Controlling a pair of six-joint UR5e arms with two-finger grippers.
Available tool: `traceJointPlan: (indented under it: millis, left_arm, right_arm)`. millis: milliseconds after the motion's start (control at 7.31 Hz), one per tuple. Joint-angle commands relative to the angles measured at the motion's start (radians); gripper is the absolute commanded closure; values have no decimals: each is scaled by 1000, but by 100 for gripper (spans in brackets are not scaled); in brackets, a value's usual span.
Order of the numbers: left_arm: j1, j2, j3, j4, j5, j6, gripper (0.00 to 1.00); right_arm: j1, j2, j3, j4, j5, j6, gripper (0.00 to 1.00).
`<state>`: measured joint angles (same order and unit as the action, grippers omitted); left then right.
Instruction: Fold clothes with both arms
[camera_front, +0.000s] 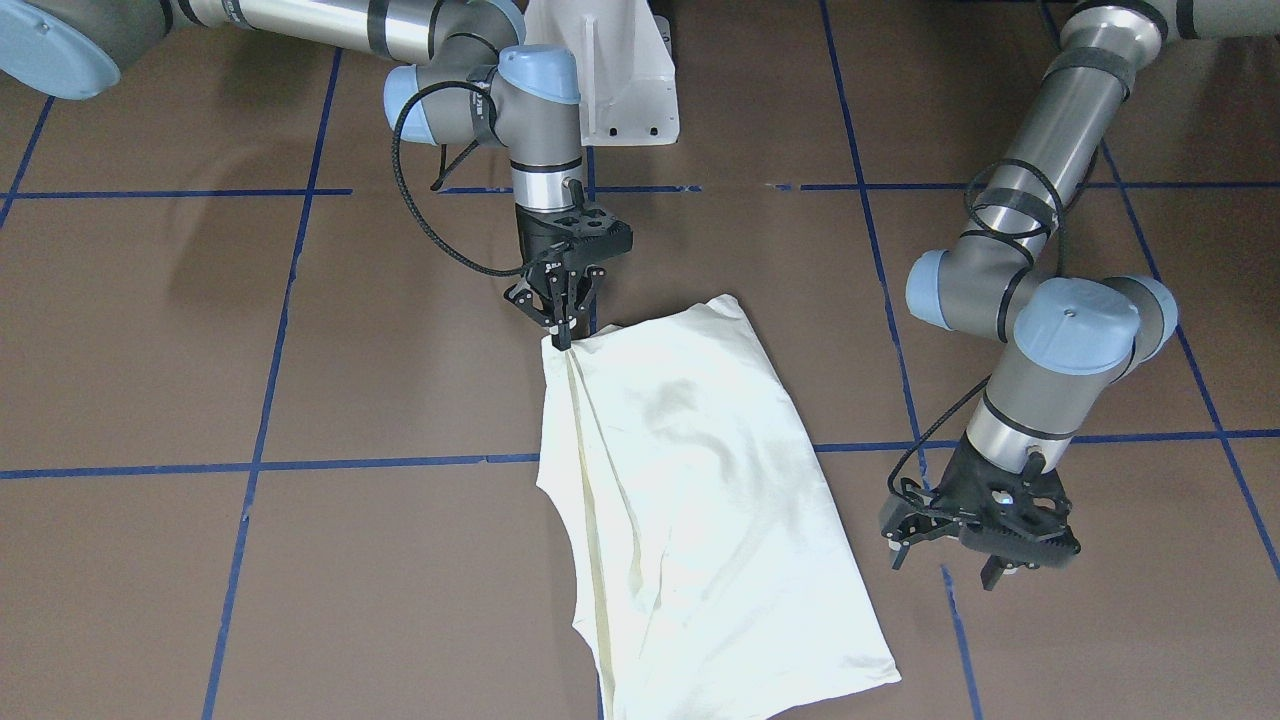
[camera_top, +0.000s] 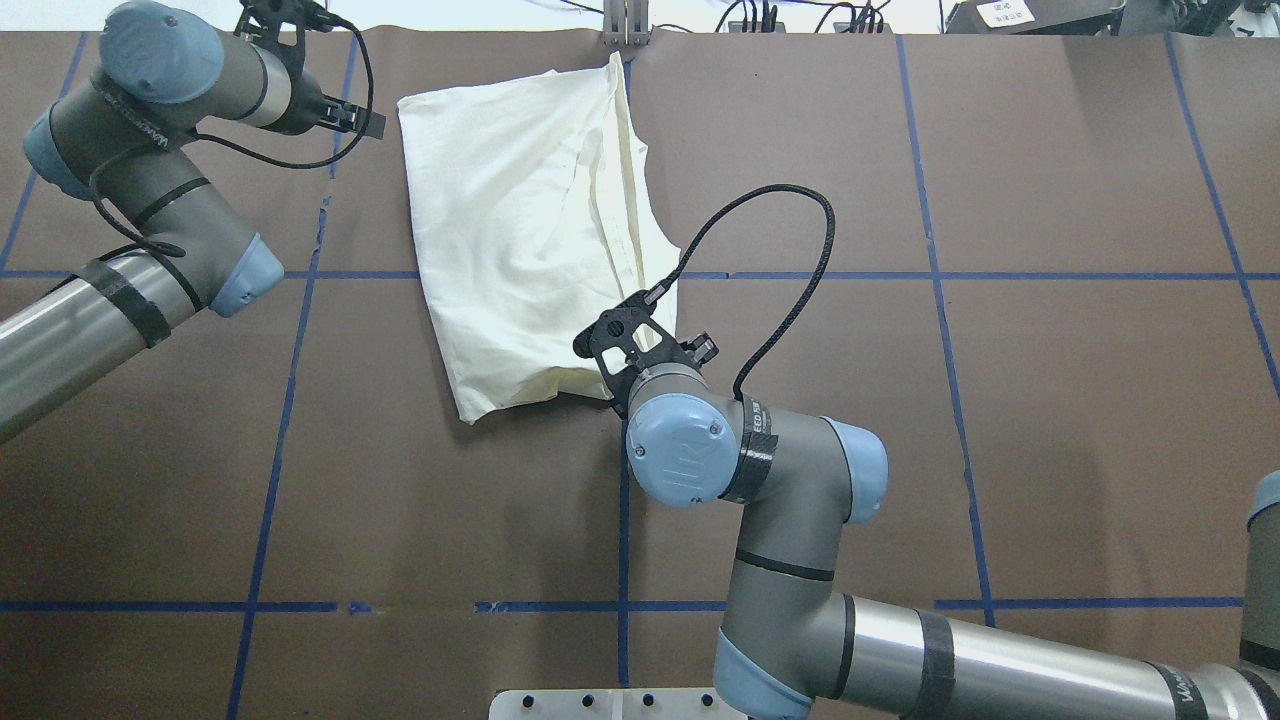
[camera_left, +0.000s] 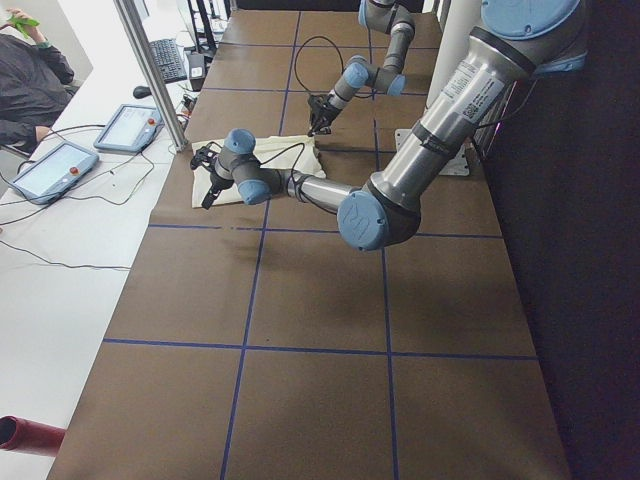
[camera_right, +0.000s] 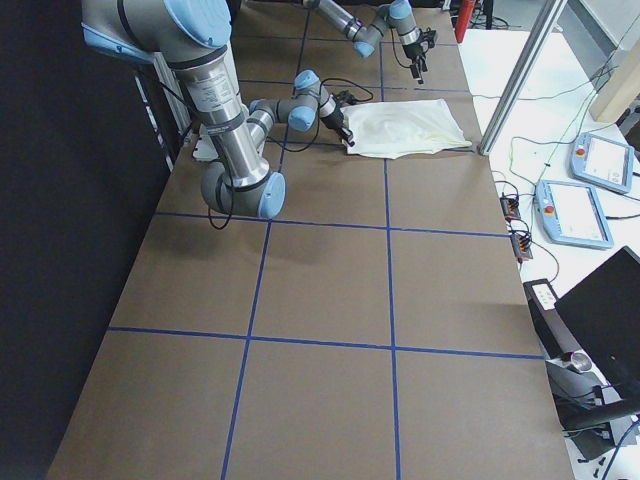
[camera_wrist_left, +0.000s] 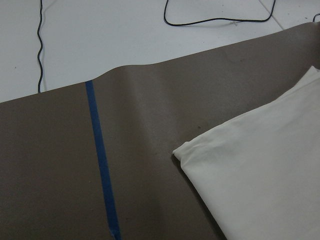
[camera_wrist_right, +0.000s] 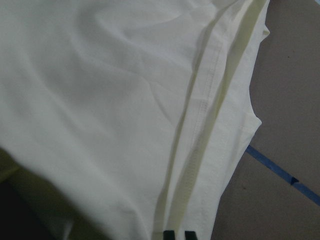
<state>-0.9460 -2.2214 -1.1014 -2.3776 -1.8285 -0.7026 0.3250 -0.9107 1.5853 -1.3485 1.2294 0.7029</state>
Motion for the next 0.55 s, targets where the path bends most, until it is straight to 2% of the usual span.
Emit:
traceJointPlan:
  millis: [0,137,274,410]
  left_arm:
    - [1,-1,0,0,0,-2,0]
    - [1,0,0,0,0,-2,0]
    - [3,-1,0,0,0,-2,0]
    - [3,0,0,-2,0,-2,0]
  right_arm:
    - [5,-72,68,0,1,19,100]
    - [9,-82,74,0,2,30,100]
    - [9,-83,73,0,2,55,13]
    - [6,-80,73,0,1,134,0]
